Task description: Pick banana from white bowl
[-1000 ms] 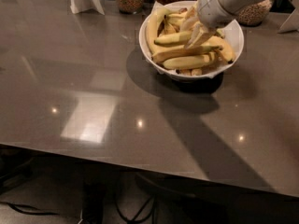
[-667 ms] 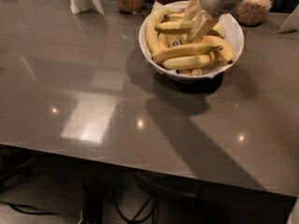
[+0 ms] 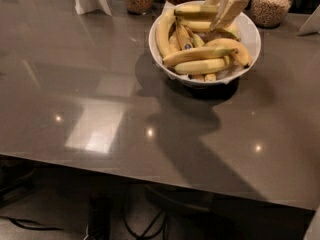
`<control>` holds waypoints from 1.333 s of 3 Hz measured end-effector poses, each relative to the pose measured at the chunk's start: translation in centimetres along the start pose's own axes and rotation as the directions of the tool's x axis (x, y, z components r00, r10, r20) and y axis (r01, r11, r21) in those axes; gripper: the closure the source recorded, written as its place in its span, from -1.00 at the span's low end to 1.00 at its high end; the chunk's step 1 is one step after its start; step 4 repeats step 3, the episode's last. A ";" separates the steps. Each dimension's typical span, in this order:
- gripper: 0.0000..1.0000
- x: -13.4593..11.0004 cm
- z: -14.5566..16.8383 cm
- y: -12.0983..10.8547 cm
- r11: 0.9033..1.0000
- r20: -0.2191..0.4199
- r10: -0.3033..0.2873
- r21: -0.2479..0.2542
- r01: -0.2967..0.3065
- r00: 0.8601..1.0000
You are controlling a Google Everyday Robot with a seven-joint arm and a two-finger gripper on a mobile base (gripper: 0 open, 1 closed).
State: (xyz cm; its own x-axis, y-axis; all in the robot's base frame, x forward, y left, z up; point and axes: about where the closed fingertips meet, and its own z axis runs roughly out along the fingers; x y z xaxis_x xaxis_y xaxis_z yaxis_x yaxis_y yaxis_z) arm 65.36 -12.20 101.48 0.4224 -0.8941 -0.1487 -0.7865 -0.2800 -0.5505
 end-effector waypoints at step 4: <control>1.00 -3.8 -7.2 7.9 0.975 0.283 0.078 0.177 -0.132 0.956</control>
Offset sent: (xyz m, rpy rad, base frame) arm -0.1280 -0.0282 0.0220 0.3926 -0.0610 0.0152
